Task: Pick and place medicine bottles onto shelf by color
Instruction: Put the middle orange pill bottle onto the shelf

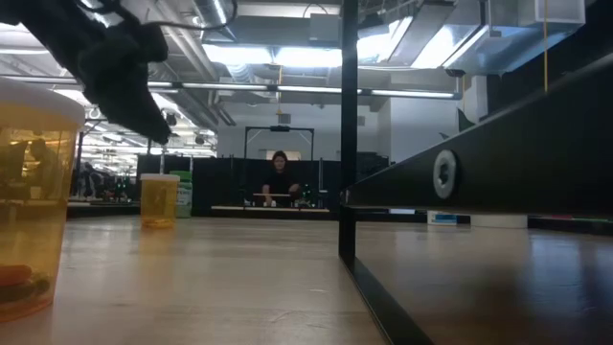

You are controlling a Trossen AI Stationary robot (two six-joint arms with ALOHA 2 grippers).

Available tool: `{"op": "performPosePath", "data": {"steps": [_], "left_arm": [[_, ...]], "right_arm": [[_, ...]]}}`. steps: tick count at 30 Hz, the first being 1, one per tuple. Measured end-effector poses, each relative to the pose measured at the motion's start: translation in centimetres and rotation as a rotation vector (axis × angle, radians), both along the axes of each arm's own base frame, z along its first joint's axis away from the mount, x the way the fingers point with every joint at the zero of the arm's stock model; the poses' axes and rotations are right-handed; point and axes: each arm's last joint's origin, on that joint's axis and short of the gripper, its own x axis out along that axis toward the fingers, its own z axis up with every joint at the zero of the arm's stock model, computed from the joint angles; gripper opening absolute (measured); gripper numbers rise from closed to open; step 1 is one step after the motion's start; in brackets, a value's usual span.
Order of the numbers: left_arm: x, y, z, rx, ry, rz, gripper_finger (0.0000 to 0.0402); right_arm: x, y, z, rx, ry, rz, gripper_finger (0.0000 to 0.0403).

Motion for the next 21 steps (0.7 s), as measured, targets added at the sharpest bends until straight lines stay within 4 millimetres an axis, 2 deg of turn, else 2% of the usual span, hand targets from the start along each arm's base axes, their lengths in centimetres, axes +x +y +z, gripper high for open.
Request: {"op": "performPosePath", "data": {"steps": [10, 21], "left_arm": [[-1.7, -0.6, 2.4, 0.027, -0.090, -0.114, 0.0261], [-2.6, -1.5, 8.7, 0.045, 0.009, -0.190, 0.0261]], "right_arm": [[0.0, 0.0, 0.0, 0.000, 0.000, 0.000, 0.0241], [0.1, 0.0, 0.1, 0.002, -0.009, 0.000, 0.0241]]}}
